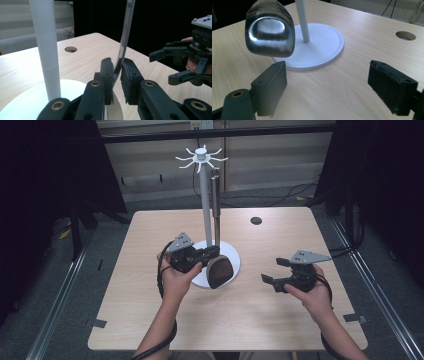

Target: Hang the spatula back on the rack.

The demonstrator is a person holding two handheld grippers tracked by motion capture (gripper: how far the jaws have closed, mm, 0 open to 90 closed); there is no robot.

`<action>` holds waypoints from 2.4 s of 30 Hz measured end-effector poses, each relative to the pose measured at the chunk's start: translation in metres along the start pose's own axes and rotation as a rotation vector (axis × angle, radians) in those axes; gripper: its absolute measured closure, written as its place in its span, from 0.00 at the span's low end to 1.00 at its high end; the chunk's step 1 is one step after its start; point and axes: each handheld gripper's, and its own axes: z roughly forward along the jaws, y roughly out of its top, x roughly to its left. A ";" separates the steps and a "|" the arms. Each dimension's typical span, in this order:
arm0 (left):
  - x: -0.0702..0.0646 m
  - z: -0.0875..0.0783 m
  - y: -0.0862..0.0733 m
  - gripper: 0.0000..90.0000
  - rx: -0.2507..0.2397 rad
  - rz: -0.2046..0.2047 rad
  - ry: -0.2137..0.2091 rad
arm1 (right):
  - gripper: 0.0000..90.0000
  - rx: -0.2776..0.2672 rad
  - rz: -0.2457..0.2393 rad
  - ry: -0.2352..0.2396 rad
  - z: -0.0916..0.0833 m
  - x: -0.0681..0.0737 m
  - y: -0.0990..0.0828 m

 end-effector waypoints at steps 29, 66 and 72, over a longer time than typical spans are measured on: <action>-0.005 -0.023 -0.013 0.53 0.047 0.000 -0.012 | 0.17 0.003 0.006 -0.016 -0.007 -0.003 -0.003; 0.024 -0.058 -0.070 0.15 0.078 -0.106 0.074 | 0.15 0.092 -0.010 -0.018 -0.002 -0.006 -0.020; 0.028 -0.062 -0.076 0.15 0.083 -0.088 0.085 | 0.15 0.093 -0.002 -0.018 -0.001 -0.009 -0.023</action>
